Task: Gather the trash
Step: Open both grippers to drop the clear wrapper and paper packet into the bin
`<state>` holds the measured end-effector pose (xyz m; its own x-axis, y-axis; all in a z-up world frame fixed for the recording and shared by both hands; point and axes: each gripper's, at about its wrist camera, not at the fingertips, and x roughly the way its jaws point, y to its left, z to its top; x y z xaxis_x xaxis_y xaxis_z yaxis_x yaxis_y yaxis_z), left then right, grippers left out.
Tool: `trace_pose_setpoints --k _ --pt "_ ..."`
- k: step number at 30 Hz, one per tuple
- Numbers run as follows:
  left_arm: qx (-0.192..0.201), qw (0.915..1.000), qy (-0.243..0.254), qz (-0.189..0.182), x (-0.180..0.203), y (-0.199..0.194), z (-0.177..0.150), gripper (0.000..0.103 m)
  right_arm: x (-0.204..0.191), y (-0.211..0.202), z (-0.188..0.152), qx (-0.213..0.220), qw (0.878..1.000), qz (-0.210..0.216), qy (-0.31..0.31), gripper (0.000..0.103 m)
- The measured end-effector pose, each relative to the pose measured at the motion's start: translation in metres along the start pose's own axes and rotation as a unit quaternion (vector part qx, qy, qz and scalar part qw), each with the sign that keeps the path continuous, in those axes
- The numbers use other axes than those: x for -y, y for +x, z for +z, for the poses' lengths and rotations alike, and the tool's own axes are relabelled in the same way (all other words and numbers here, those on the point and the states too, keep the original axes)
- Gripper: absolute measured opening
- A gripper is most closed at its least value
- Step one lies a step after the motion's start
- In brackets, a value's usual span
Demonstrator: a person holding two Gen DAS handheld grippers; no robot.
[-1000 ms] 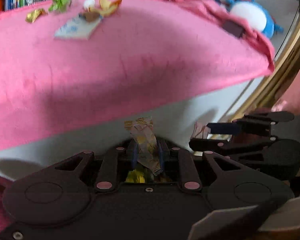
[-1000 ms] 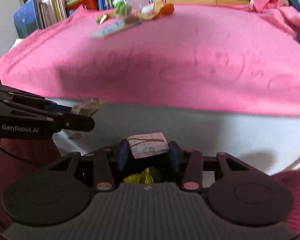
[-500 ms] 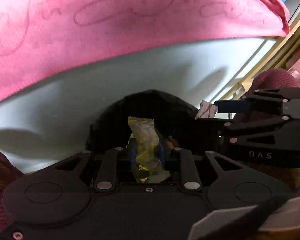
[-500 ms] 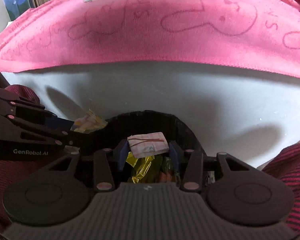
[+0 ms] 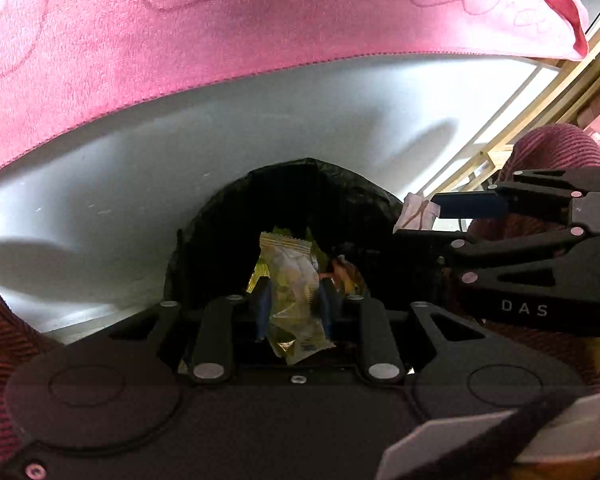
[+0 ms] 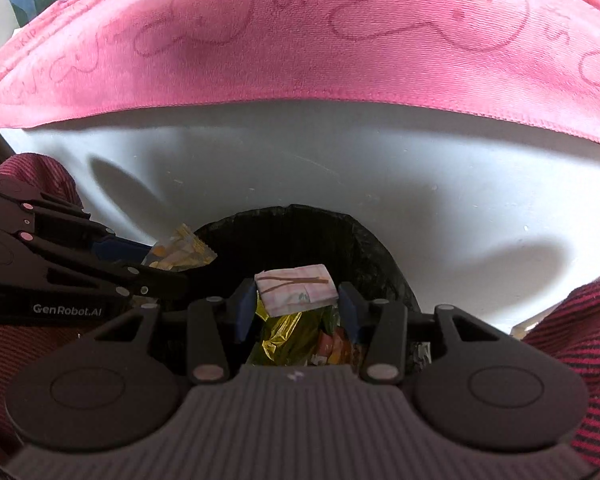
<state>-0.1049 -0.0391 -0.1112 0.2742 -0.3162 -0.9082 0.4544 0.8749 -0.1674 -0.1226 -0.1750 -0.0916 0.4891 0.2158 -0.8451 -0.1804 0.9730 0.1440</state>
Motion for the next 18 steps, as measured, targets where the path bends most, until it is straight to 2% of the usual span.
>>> trace_pose_setpoints --k 10,14,18 --pt "0.002 1.0 0.003 0.001 0.0013 -0.0007 -0.001 0.025 -0.0012 0.002 0.0009 -0.002 1.0 0.001 -0.002 0.056" --pt "0.001 1.0 0.003 0.002 0.001 -0.0011 -0.0011 0.03 -0.0013 0.0022 0.0008 -0.002 1.0 0.002 -0.001 0.062" --pt "0.001 1.0 -0.003 0.006 -0.0004 -0.0013 -0.0003 0.037 -0.0006 0.0015 0.001 -0.002 1.0 0.003 0.0 0.063"
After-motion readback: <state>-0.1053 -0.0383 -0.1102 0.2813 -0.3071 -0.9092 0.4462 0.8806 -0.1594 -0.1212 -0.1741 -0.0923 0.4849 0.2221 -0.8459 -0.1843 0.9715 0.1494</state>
